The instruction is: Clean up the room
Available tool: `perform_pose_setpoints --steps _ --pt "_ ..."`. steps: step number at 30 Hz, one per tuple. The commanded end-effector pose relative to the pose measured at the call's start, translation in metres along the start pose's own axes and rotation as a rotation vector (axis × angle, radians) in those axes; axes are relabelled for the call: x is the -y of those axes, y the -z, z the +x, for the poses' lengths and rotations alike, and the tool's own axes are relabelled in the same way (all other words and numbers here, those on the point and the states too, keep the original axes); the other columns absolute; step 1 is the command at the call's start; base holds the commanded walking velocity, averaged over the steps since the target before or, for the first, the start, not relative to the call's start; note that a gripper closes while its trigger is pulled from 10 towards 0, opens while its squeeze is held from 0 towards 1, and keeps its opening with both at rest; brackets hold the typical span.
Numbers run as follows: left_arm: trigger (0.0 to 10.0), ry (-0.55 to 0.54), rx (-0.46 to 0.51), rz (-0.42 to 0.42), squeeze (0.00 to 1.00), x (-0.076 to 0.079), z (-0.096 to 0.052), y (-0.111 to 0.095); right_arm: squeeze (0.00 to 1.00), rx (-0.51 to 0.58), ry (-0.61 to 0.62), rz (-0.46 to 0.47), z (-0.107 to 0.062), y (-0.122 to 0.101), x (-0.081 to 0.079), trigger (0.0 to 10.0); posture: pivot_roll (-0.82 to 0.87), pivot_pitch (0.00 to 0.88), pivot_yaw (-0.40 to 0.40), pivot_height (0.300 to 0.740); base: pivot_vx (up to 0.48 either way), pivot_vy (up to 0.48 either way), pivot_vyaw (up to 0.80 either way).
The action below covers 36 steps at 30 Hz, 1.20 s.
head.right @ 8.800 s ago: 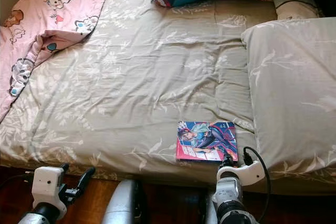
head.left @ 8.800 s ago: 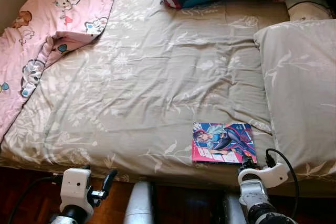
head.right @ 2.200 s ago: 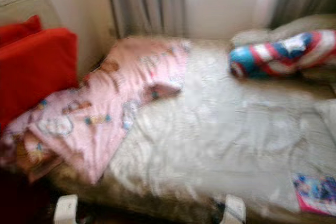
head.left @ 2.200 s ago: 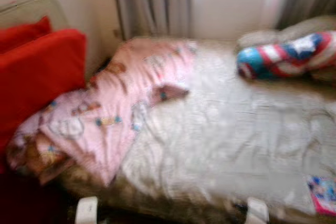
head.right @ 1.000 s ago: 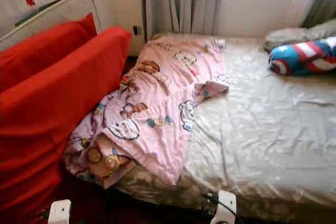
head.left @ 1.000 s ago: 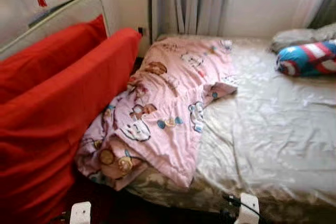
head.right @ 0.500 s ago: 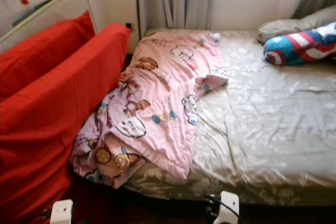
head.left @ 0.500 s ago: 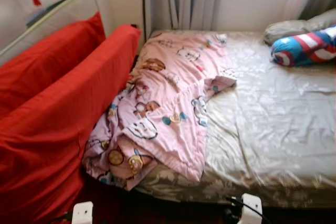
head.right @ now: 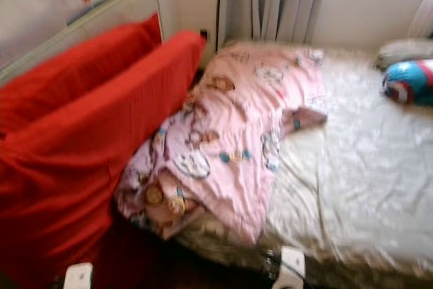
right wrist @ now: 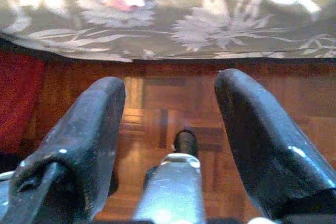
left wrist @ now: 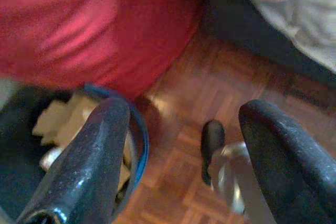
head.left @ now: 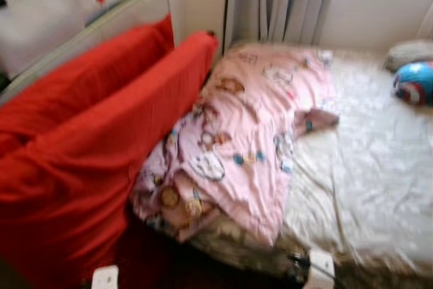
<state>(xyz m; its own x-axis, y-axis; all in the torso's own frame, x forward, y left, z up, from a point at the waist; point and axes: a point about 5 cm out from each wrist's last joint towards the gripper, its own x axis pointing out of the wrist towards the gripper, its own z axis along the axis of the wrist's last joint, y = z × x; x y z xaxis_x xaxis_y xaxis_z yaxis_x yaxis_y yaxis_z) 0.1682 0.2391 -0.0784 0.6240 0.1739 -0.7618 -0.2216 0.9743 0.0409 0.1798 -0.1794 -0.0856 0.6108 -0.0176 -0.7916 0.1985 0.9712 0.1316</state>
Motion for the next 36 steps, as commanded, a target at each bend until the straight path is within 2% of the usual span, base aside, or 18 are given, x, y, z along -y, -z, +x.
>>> perform_pose_setpoints --steps 1,12,19,23,25,30,31,36 --pt "10.0 0.012 -0.006 0.004 0.0 0.003 0.0 0.001 0.0 -0.007 0.008 -0.016 -0.001 0.001 0.005 10.0 0.01 0.022 0.008 0.74 0.334 0.0 0.0" --pt "10.0 0.013 -0.001 -0.004 0.0 0.003 0.0 0.001 0.0 -0.002 -0.016 -0.044 -0.001 0.0 0.004 10.0 0.01 0.022 0.007 0.74 0.257 0.0 0.5" --pt "10.0 0.042 0.072 -0.023 0.0 0.008 0.003 -0.013 0.0 0.033 -0.056 -0.082 -0.001 -0.004 0.002 10.0 0.0 0.025 0.005 0.74 0.0 0.0 0.0" --pt "10.0 0.064 0.144 -0.058 0.0 0.01 0.003 -0.025 0.0 0.086 -0.077 -0.101 -0.001 -0.009 0.001 10.0 0.0 0.029 0.003 0.74 0.0 0.0 0.0" --pt "10.0 0.085 0.224 -0.079 0.0 0.011 0.004 -0.04 0.0 0.136 -0.088 -0.114 -0.002 -0.013 0.0 10.0 0.0 0.03 0.002 0.74 0.0 0.0 0.0" --pt "10.0 0.103 0.311 -0.096 0.0 0.012 0.003 -0.054 0.0 0.176 -0.103 -0.126 -0.003 -0.016 -0.001 10.0 0.0 0.025 -0.001 0.74 0.0 0.0 0.0" --pt "10.0 0.122 0.386 -0.102 0.0 0.014 0.002 -0.067 0.0 0.199 -0.108 -0.119 -0.004 -0.017 -0.001 10.0 -0.01 0.02 0.0 0.74 0.0 0.0 0.0" --pt "10.0 0.168 0.587 -0.072 0.0 0.027 -0.007 -0.095 0.0 0.228 -0.114 -0.123 -0.005 -0.018 -0.001 10.0 -0.02 0.011 0.002 0.74 0.0 0.0 0.0"
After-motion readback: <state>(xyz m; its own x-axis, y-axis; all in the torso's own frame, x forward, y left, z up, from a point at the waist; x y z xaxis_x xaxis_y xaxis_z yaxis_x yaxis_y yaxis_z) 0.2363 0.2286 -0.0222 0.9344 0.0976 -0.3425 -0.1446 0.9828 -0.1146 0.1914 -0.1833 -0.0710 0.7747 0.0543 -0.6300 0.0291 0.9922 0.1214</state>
